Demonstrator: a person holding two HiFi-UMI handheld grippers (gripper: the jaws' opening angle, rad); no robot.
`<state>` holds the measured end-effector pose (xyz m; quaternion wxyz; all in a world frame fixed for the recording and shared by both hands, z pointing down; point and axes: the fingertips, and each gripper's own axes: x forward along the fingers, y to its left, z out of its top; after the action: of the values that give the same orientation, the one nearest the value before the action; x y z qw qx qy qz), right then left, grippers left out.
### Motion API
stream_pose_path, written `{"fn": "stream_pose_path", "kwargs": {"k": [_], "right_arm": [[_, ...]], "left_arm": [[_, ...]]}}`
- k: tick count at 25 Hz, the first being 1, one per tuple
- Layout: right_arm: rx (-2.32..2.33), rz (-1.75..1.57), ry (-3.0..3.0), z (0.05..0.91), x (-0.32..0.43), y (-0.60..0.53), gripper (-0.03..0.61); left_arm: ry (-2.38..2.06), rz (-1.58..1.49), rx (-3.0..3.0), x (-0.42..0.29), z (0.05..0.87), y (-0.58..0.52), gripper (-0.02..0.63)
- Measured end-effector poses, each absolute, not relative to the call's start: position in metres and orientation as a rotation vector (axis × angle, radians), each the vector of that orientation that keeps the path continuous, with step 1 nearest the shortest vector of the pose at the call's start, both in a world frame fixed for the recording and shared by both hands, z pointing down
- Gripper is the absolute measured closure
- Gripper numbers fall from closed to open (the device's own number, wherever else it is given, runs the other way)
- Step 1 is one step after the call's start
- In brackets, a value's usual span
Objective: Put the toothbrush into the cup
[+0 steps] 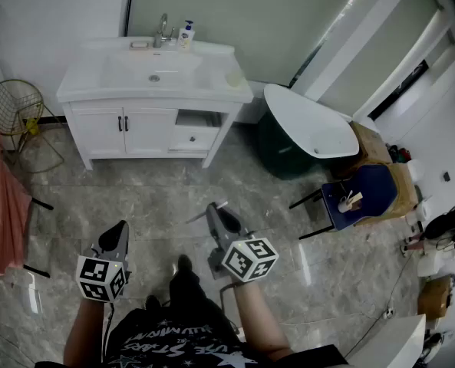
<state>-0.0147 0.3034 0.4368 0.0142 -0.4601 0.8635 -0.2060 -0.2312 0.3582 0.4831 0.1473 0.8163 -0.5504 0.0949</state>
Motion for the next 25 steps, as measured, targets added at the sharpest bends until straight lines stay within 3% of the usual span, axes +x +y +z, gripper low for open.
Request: {"fn": "stream_pose_path", "kwargs": {"k": [15,25], "right_arm": [[-1.474,-0.676,2.663,0.448,-0.005,0.328,0.545],[-1.457,-0.717,2.660,0.453,0.021,0.263,0.545]], "left_arm": [[-1.570,0.310,2.322,-0.233,0.498,0.386,0.604],[-1.578,0.332,2.322,-0.207,0.497,0.322,0.604]]}}
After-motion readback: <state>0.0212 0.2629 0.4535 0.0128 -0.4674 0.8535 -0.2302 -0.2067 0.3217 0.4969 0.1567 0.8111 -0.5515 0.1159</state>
